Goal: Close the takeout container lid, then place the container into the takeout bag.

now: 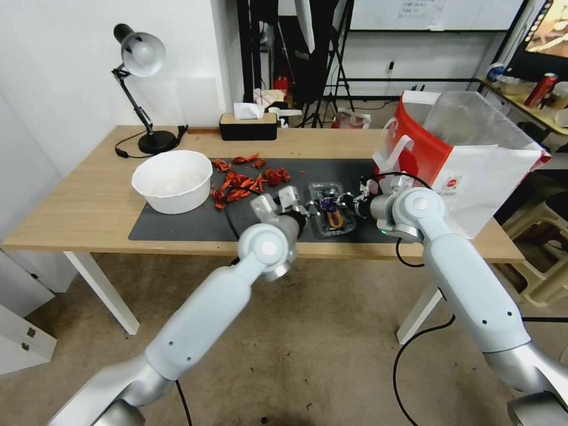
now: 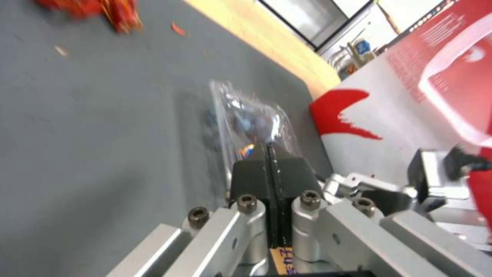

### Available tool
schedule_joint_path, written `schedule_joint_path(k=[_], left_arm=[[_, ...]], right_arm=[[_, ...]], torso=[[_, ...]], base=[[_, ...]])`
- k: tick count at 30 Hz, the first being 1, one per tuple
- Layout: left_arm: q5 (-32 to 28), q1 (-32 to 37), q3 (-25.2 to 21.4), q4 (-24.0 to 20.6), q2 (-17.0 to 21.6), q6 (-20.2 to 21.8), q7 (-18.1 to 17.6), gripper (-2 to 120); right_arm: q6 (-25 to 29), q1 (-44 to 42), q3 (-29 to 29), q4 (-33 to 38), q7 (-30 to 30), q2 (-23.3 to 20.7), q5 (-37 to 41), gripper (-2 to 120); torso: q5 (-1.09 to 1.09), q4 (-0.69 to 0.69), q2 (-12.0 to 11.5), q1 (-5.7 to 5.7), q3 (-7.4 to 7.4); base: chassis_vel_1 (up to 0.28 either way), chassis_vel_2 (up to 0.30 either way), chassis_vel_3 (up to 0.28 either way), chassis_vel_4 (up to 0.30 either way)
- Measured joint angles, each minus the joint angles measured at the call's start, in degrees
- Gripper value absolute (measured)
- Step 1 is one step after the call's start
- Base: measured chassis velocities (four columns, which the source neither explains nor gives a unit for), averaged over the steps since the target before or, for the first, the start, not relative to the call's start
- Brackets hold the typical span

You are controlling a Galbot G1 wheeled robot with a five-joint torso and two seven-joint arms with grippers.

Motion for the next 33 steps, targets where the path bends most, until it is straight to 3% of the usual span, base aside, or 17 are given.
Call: schedule_joint_path(k=[7, 10, 13, 17, 21, 25, 28, 33], left_arm=[[3.47, 5.99, -3.40, -6.48, 4.14, 0.02, 1.50, 0], [6.07, 8.93, -4.70, -8.81, 5.79, -0.19, 3.29, 9], [12.32, 13.51, -7.22, -11.16, 7.90, -1.43, 6.06, 23], [18.30, 17.29, -9.74, -12.93, 9.85, -2.30, 8.56, 33], [31.44, 25.43, -14.57, -14.98, 12.54, -6.03, 13.28, 52], [38.01, 30.25, -17.59, -15.97, 12.94, -7.62, 15.22, 62], [47.20, 35.49, -21.37, -16.52, 12.91, -10.61, 18.10, 77], [49.64, 41.43, -25.61, -18.40, 11.63, -11.98, 19.50, 95]], right_arm=[[0.03, -0.22, 0.40, 0.60, -0.67, 0.10, -0.54, 14], [0.06, -0.37, 0.54, 1.21, -1.45, 0.12, -0.94, 14], [0.73, -0.63, 0.80, 2.74, -3.38, 0.02, -1.76, 14], [1.63, -0.86, 0.84, 4.60, -5.99, -0.41, -3.22, 14], [4.46, -1.05, -0.06, 7.67, -11.77, -1.16, -8.40, 14], [6.45, -0.98, -0.87, 9.16, -14.60, -1.59, -12.00, 14], [8.21, -0.51, -2.19, 10.76, -17.97, -1.98, -19.50, 14], [14.22, 0.02, -3.43, 12.79, -24.95, -2.88, -32.62, 14]], torso=[[-0.01, -0.02, 0.00, 0.00, 0.01], [0.00, -0.02, 0.00, 0.00, 0.01], [0.00, 0.00, 0.00, 0.00, 0.01], [-0.01, 0.00, 0.00, 0.00, 0.00], [-0.01, 0.01, 0.00, -0.01, 0.00], [-0.02, 0.01, 0.00, -0.01, -0.01], [0.01, 0.00, 0.01, -0.01, -0.01], [0.01, 0.00, 0.01, -0.02, -0.01]], base=[[0.000, 0.000, 0.000, 0.000], [0.000, 0.000, 0.000, 0.000], [0.000, 0.000, 0.000, 0.000], [0.000, 0.000, 0.000, 0.000], [0.000, 0.000, 0.000, 0.000], [0.000, 0.000, 0.000, 0.000], [0.000, 0.000, 0.000, 0.000], [0.000, 0.000, 0.000, 0.000]])
